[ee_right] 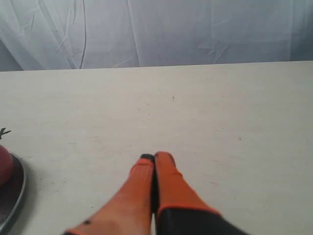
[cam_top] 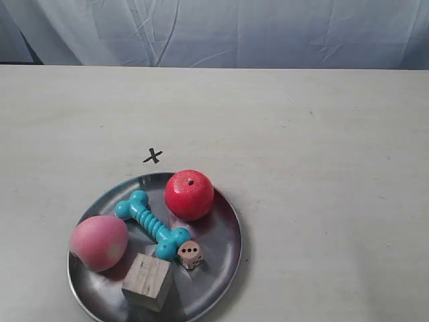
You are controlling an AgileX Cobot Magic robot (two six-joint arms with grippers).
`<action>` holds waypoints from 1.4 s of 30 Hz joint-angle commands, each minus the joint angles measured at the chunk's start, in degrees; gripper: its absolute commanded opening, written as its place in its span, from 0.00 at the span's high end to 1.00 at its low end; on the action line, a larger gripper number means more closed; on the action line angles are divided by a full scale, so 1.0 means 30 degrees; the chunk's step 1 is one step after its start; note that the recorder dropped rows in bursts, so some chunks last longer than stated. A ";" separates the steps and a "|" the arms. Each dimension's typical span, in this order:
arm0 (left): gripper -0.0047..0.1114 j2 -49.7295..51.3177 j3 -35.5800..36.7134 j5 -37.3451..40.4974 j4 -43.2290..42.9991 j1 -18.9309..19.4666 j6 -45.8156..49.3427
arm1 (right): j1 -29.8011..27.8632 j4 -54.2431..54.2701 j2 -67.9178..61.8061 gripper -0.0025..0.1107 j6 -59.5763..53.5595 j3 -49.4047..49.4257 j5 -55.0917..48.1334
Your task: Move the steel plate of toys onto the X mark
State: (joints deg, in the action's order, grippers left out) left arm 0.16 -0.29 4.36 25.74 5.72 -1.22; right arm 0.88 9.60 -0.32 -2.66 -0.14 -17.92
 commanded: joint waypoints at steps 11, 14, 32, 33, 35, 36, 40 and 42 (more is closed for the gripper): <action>0.96 0.0918 -0.1140 0.1181 0.8600 -0.1108 -0.0035 | -0.0058 -0.0634 0.0105 0.99 -0.0130 0.0047 0.0189; 0.96 0.2191 -0.2491 0.1451 0.8519 -0.1248 0.0407 | -0.0058 0.0883 0.0105 0.99 -0.0088 0.0047 0.1625; 0.96 1.8683 -1.3229 1.1974 0.8285 -0.1208 0.9650 | -0.0058 1.4864 -0.0813 0.99 -0.0620 -0.1782 0.0126; 0.96 1.9351 -1.3661 1.1974 0.8245 -0.1208 0.9885 | -0.0058 1.4159 -0.1481 0.99 -0.0620 -0.2366 -0.0166; 0.96 2.0427 -1.4399 1.1974 0.7750 -0.1208 1.0130 | -0.0058 1.2694 -0.3195 0.99 -0.0620 -0.3523 -0.0728; 0.96 2.0938 -1.4735 1.1974 0.7361 -0.1208 1.0130 | -0.0058 1.2026 -0.4243 0.99 -0.0620 -0.4183 -0.1037; 0.96 2.2726 -1.5581 1.2895 0.6152 -0.1183 1.0092 | -0.0058 0.9752 -0.8971 0.99 -0.0581 -0.7010 -0.2616; 0.96 2.3650 -1.5921 1.3858 0.5451 -0.1183 0.9924 | -0.0058 0.8648 -1.1530 0.99 -0.0581 -0.8438 -0.3733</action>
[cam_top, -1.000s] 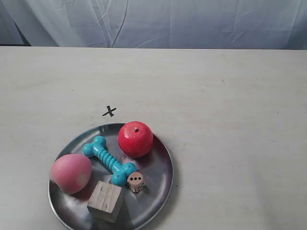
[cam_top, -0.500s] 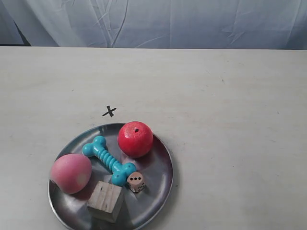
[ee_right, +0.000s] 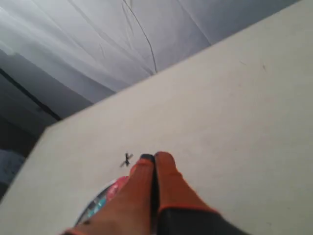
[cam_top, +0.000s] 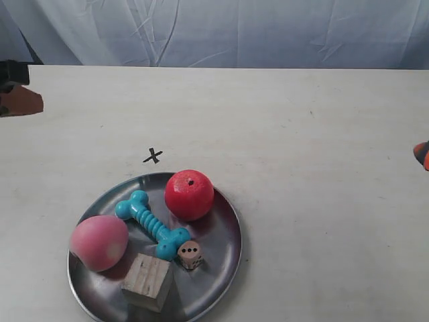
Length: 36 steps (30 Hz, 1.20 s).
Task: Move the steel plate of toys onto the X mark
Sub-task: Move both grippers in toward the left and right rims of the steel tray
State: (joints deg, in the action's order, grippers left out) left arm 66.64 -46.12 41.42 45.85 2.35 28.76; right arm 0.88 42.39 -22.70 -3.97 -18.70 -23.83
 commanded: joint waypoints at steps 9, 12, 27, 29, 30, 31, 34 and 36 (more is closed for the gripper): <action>0.87 0.5359 -0.1968 0.3735 -0.1908 0.1305 -0.0238 | -0.0058 -0.2931 -1.6642 0.91 -0.2161 -0.8409 -0.6653; 0.76 0.6427 -0.2083 0.3836 -0.1908 0.1927 -0.0238 | -0.0058 -0.1424 -1.8906 0.72 -0.3840 -0.8649 -0.6772; 0.57 1.1029 -0.2241 0.4489 0.0222 0.2178 0.1830 | 0.2337 0.2429 -2.2624 0.54 -0.7755 -0.9238 -0.6181; 0.57 1.1107 -0.2241 0.4580 0.0128 0.1848 0.2082 | 0.2897 0.2281 -2.2624 0.54 -0.7678 -0.9469 -0.5752; 0.57 1.1107 -0.2241 0.4544 -0.0174 0.1668 0.2082 | 0.3164 0.2255 -2.2755 0.54 -0.7678 -0.9499 -0.5463; 0.57 1.1107 -0.2241 0.4468 -0.0376 0.1455 0.2082 | 0.3258 0.2236 -2.2986 0.54 -0.7678 -0.9499 -0.5420; 0.57 1.1107 -0.2241 0.4271 -0.0732 0.1271 0.2046 | 0.3419 0.2188 -2.4208 0.54 -0.7635 -0.9499 -0.5637; 0.57 1.1153 -0.2241 0.4108 -0.0873 0.1271 0.2046 | 0.3478 0.2107 -2.4754 0.54 -0.7635 -0.9499 -0.5902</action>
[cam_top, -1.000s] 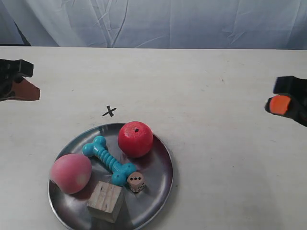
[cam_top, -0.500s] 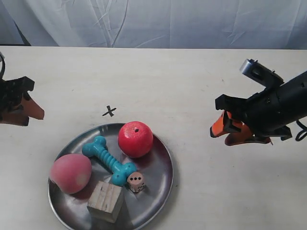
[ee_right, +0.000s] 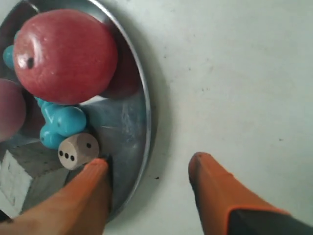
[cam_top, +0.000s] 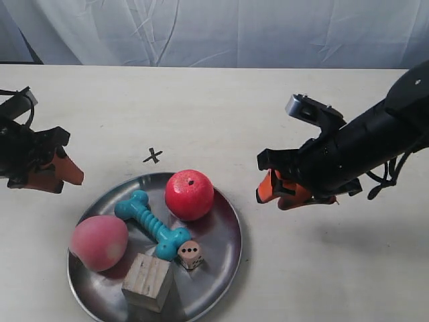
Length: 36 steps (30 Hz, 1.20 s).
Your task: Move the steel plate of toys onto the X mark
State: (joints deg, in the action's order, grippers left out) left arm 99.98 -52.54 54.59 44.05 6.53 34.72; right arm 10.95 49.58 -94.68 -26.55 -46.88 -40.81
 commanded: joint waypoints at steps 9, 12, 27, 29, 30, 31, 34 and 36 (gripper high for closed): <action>0.57 0.1892 -0.0100 -0.0667 -0.0423 -0.1650 0.0060 | 0.0852 -0.0537 -0.1634 0.54 -0.0107 -0.0103 -0.0096; 0.57 0.1892 -0.0100 -0.0550 -0.0572 -0.1680 0.0060 | 0.0852 -0.0537 -0.1634 0.54 -0.0107 -0.0103 -0.0096; 0.57 0.1892 -0.0100 -0.0352 -0.0910 -0.1680 0.0057 | 0.0845 -0.0554 -0.1634 0.54 -0.0107 -0.0103 0.0130; 0.57 0.1892 -0.0100 -0.0307 -0.0946 -0.1776 0.0057 | 0.0845 -0.0554 -0.1634 0.54 -0.0107 -0.0103 0.0130; 0.57 0.1892 -0.0100 -0.0307 -0.1097 -0.1899 0.0057 | 0.0845 -0.0554 -0.1634 0.54 -0.0107 -0.0103 0.0130; 0.57 0.1892 -0.0100 -0.0307 -0.1194 -0.2065 0.0057 | 0.0845 -0.0554 -0.1634 0.54 -0.0107 -0.0103 0.0130; 0.57 0.1892 -0.0100 -0.0625 -0.1442 -0.2473 0.0057 | 0.0845 -0.0554 -0.1634 0.54 -0.0107 -0.0103 0.0130; 0.57 0.1892 -0.0100 -0.0712 -0.1576 -0.2617 0.0016 | 0.0845 -0.0554 -0.1634 0.54 -0.0107 -0.0103 0.0130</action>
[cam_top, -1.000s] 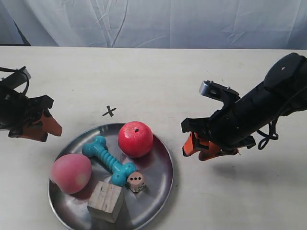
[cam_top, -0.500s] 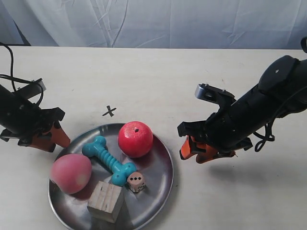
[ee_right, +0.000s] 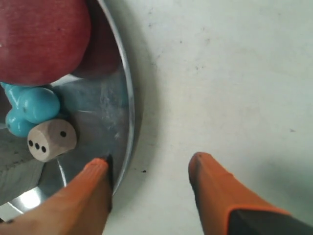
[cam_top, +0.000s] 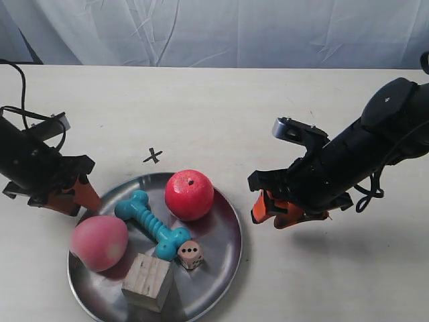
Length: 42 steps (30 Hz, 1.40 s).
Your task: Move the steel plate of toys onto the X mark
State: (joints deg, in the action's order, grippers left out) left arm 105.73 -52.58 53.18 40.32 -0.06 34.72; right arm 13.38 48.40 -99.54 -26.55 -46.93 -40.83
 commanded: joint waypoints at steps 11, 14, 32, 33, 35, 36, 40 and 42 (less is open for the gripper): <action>0.57 -0.0026 -0.0088 -0.0239 -0.0544 -0.0414 -0.0368 | 0.0839 -0.0162 -0.0014 0.54 -0.0107 -0.0089 0.0201; 0.57 -0.0026 -0.0088 -0.0239 -0.0590 -0.0414 -0.0444 | 0.0918 -0.0120 -0.0014 0.54 -0.0107 -0.0089 0.0367; 0.57 -0.0026 -0.0088 -0.0312 -0.0590 -0.0414 -0.0444 | 0.0918 -0.0120 -0.0014 0.54 -0.0107 -0.0089 0.0367; 0.57 -0.0026 -0.0088 -0.0388 -0.0590 -0.0414 -0.0444 | 0.0918 -0.0119 -0.0014 0.54 -0.0107 -0.0089 0.0330; 0.57 -0.0026 -0.0088 -0.0585 -0.0590 -0.0414 -0.0444 | 0.0918 -0.0119 -0.0014 0.54 -0.0107 -0.0089 0.0330; 0.57 -0.0026 -0.0088 -0.0585 -0.0590 -0.0414 -0.0444 | 0.0918 -0.0119 -0.0014 0.54 -0.0107 -0.0089 0.0330; 0.57 -0.0026 -0.0088 -0.0542 -0.0590 -0.0414 -0.0444 | 0.0918 -0.0119 -0.0014 0.54 -0.0107 -0.0089 0.0245; 0.57 -0.0026 -0.0088 -0.0416 -0.0590 -0.0414 -0.0444 | 0.0918 -0.0119 -0.0014 0.54 -0.0107 -0.0089 0.0208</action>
State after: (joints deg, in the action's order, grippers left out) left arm 105.73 -52.58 51.57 38.60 -0.92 33.57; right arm 16.07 48.40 -99.54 -26.55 -46.93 -40.36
